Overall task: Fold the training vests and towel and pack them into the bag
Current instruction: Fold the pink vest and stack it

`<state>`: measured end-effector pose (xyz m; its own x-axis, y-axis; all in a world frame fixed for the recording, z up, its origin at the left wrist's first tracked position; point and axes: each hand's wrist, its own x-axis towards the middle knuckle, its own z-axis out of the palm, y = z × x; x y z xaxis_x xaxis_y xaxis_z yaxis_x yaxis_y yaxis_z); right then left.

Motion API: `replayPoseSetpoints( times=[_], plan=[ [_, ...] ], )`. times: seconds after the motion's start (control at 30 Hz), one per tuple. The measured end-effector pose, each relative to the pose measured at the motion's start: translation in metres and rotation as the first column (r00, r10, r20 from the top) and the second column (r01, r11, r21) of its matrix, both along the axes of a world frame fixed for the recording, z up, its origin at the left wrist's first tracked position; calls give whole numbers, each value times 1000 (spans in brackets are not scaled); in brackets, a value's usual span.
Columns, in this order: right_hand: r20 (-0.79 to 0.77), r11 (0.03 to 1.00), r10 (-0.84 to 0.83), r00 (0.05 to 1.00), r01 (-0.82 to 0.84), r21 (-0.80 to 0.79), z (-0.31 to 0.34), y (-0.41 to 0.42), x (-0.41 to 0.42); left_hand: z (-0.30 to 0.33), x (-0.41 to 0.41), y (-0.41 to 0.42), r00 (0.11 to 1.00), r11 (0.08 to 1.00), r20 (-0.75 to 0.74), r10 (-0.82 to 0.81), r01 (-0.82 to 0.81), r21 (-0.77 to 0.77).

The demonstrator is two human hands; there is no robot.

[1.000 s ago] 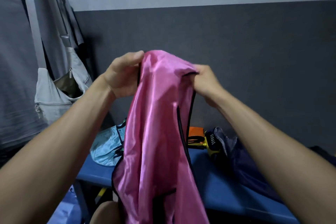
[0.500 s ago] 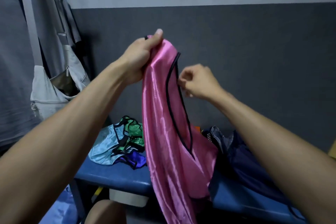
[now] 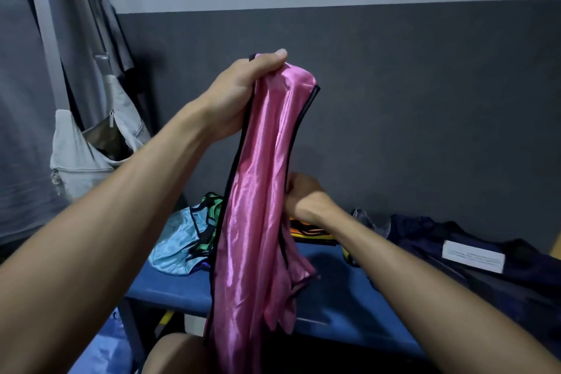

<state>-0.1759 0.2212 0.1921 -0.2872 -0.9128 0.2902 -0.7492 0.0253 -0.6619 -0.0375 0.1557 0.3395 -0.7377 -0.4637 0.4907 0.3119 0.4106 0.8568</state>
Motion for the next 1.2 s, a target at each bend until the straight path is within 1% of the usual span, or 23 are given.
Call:
replayPoseSetpoints(
  times=[0.07,0.17,0.2,0.27,0.3,0.37,0.47,0.57,0.63,0.73,0.8,0.83,0.93,0.97,1.0,1.07,1.1,1.13,1.2],
  plan=[
    [72,999,39,997,-37,-31,2,4,9,-2,2,-5,1000,1000,20,18,-17,-25],
    [209,992,126,970,-119,-47,7,8,18,-8,6,-11,999,999,22,43,-43,-23],
    [196,993,117,974,-110,-47,8,8,20,-9,7,-12,999,999,20,47,-47,-19],
    [89,998,47,995,-44,-40,3,-2,17,-10,8,-13,999,999,18,37,-37,-12],
    [34,1000,-3,999,3,-12,0,-10,15,-11,8,-13,999,1000,21,30,-30,-9],
    [-100,991,-124,987,128,33,1,-13,15,-13,7,-11,999,999,25,39,-38,-27],
    [-297,958,-238,925,273,83,2,-6,7,-18,9,-10,991,985,25,131,-127,-119],
    [-530,911,-308,790,406,76,-1,-3,-11,-22,14,-12,975,954,19,221,-212,-214],
    [-589,869,-327,739,480,120,4,1,-25,-25,15,-14,964,939,1,266,-259,-226],
    [-632,810,-356,688,564,157,17,14,-46,-28,16,-16,950,923,34,311,-294,-247],
    [-660,794,-343,669,581,177,23,21,-56,-30,17,-17,943,916,56,328,-303,-262],
    [-657,786,-334,676,585,202,26,26,-60,-32,16,-17,938,910,46,343,-319,-265],
    [-575,739,-351,739,596,314,38,40,-80,-36,15,-20,921,888,-5,389,-376,-264],
    [-519,727,-362,774,583,363,41,46,-90,-37,16,-22,915,883,-17,402,-393,-257],
    [-427,724,-383,820,553,412,43,52,-101,-37,17,-25,910,879,-27,414,-407,-247],
    [-124,753,-443,888,444,486,42,63,-126,-38,20,-31,906,886,-41,420,-420,-199],
    [43,778,-462,886,381,500,39,69,-137,-40,21,-34,904,890,-54,424,-426,-163],
    [192,809,-468,863,331,486,37,75,-145,-41,22,-36,903,894,-72,424,-430,-126],
    [479,890,-422,770,251,381,33,82,-154,-46,24,-39,904,903,-86,418,-424,-65]
  ],
)
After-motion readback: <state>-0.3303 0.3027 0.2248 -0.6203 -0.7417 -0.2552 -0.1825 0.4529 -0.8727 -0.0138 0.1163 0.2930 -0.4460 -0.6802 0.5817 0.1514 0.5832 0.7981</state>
